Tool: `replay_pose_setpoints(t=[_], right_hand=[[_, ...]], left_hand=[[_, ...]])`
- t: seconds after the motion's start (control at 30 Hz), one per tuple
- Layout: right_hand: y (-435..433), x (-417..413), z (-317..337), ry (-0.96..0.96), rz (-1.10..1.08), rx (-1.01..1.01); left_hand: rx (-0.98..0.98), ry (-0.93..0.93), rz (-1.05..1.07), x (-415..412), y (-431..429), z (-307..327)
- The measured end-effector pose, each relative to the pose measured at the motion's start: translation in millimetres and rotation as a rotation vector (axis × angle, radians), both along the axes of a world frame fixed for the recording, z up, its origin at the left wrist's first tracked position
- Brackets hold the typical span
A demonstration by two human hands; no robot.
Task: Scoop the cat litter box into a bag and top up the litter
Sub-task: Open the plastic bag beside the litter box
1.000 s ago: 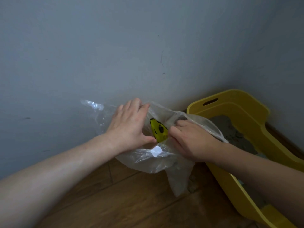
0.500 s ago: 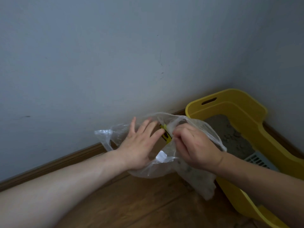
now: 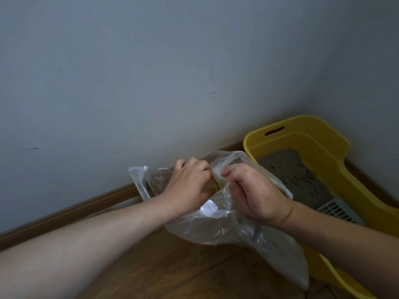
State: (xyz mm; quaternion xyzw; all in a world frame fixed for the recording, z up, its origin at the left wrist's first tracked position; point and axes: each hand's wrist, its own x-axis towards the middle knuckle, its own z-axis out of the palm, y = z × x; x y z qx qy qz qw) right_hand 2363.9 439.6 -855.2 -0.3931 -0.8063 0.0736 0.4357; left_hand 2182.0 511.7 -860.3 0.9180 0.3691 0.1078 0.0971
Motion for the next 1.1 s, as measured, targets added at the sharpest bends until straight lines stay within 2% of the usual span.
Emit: replay_pose_setpoints(t=[0.13,0.23,0.4,0.5,0.6,0.77,0.87,0.93,1.0,1.1], right_hand=[[-3,4,0,-0.059,0.044,0.017],[-5,8,1,-0.107,0.043,0.023],[-8,9,8,-0.313,0.093,0.086],[-9,10,11,-0.470,0.100,0.013],[-7,9,12,-0.643,0.028,-0.038],[-8,9,-2,-0.733,-0.122,-0.333],[-9,11,-13,-0.774,-0.176,-0.627],[-6,11,-19,-0.734,-0.168,-0.733],[-4,12,-23,-0.683,-0.165,-0.706],[-3,9,-24,-0.683,-0.109,-0.399]], left_hand=[[-0.064,-0.225,0.066,-3,0,0],[-0.065,-0.311,0.031,-1,3,5],[-0.033,-0.335,0.046,-2,6,8],[-0.035,-0.343,0.068,-6,8,12],[0.050,-0.330,0.060,-6,11,17],[0.147,-0.328,0.170,-12,27,24],[0.104,-0.279,0.278,-20,38,23],[0.076,-0.209,0.286,-24,40,16],[0.030,-0.176,0.257,-23,37,8],[-0.093,-0.195,0.223,-19,33,0]])
